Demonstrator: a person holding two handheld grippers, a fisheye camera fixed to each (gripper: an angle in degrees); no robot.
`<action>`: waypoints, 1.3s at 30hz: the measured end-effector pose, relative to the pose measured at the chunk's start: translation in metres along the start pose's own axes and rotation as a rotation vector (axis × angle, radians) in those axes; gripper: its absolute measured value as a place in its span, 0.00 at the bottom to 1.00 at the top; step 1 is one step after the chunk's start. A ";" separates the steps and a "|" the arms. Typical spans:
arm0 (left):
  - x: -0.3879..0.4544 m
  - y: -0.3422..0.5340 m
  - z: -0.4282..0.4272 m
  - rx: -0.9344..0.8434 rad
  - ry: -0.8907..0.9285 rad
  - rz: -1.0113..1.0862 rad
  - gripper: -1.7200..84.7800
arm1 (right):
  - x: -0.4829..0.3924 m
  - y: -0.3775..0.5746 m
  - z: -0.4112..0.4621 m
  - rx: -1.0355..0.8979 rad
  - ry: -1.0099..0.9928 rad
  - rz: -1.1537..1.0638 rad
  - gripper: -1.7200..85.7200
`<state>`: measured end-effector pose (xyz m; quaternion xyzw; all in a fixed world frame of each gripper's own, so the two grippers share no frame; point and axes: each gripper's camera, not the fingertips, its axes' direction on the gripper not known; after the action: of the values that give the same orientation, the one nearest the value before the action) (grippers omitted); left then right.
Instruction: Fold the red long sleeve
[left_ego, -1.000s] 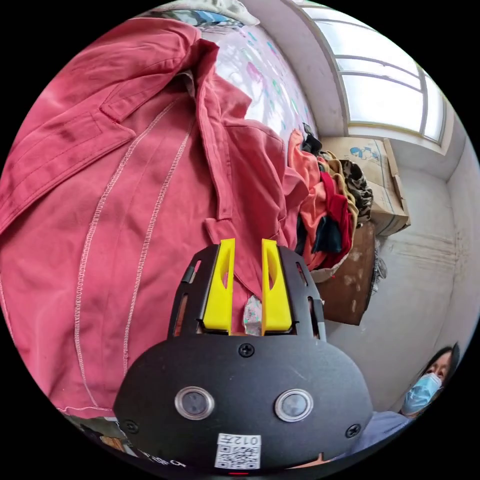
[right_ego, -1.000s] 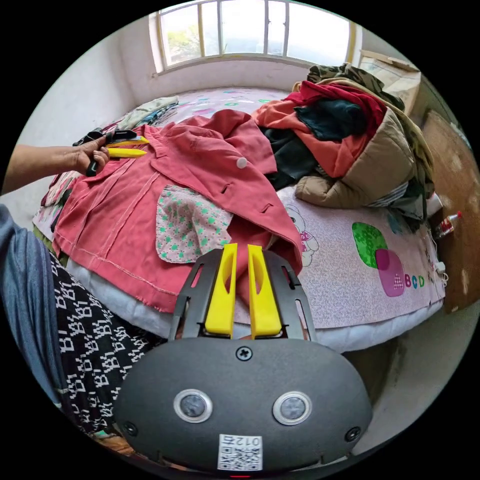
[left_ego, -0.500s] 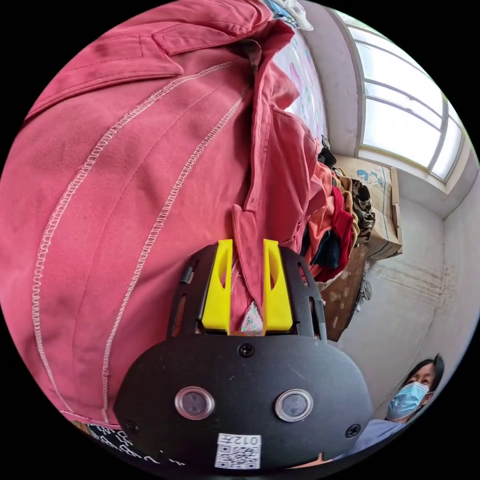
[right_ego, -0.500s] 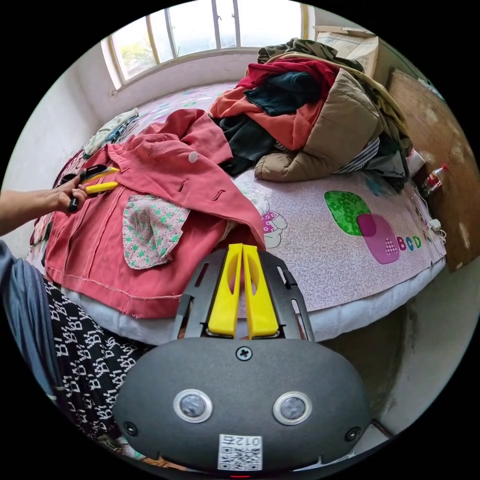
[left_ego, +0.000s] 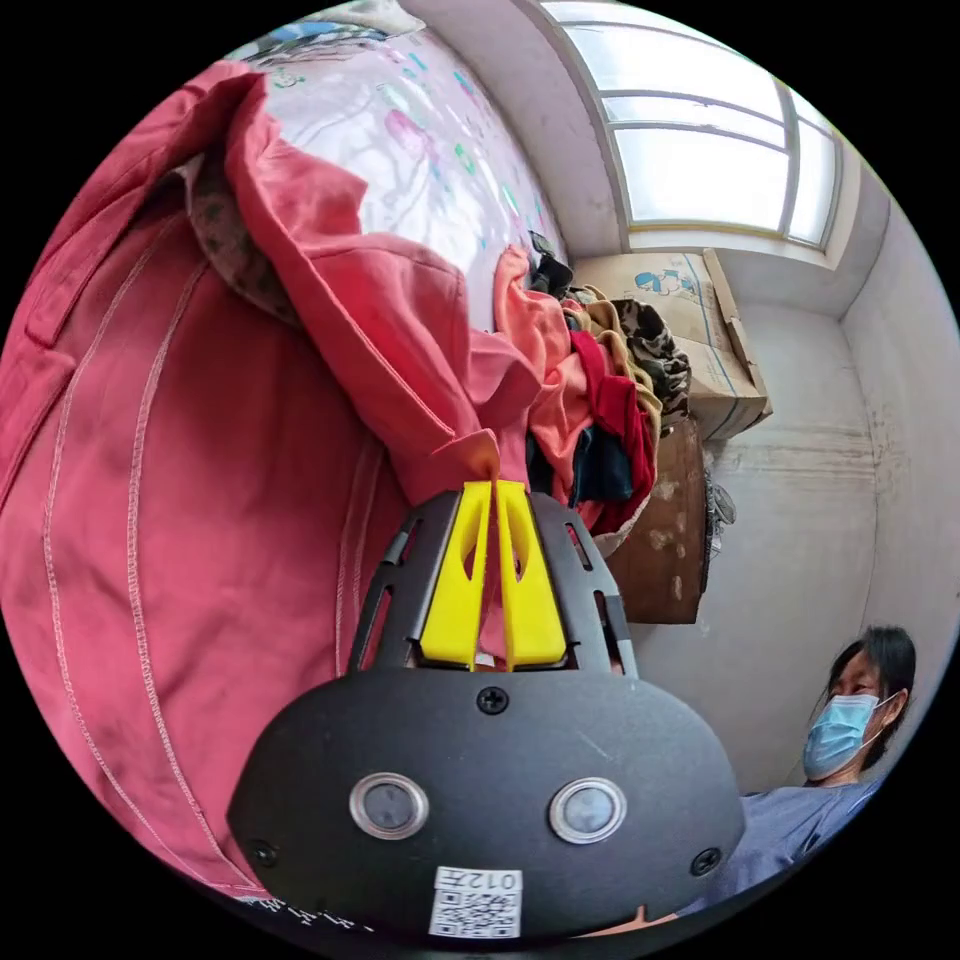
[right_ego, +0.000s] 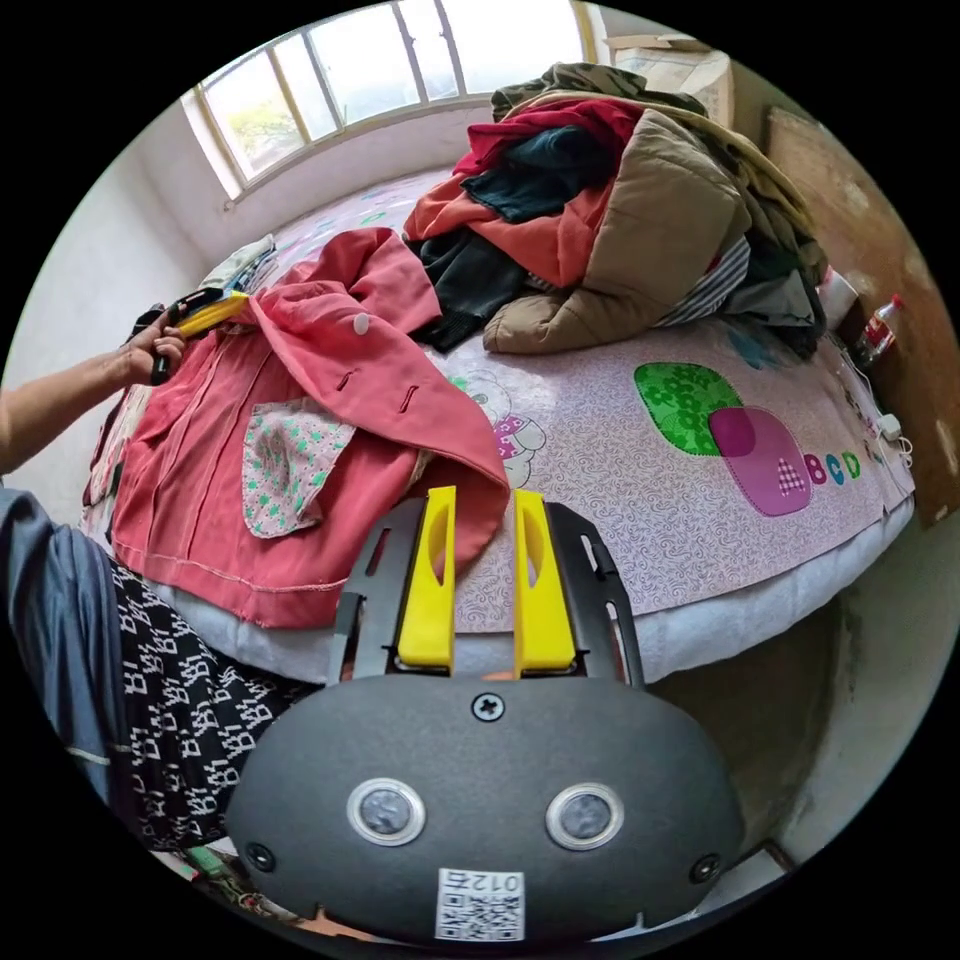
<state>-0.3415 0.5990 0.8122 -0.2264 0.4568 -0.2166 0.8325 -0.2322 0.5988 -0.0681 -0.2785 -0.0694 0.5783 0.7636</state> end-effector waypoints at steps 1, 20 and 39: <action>0.010 -0.009 0.001 -0.008 0.008 0.026 0.03 | 0.005 -0.002 0.004 -0.020 -0.022 -0.010 0.15; 0.164 -0.140 0.035 -0.179 -0.112 0.375 0.02 | -0.022 -0.176 -0.127 -0.232 -0.267 -0.444 0.02; 0.119 -0.209 0.085 -0.663 -0.688 0.585 0.02 | -0.388 -0.150 0.156 -0.687 -0.523 -0.635 0.02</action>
<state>-0.2424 0.3792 0.8947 -0.3974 0.2462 0.2651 0.8433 -0.2966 0.2684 0.2221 -0.3243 -0.5236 0.3128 0.7231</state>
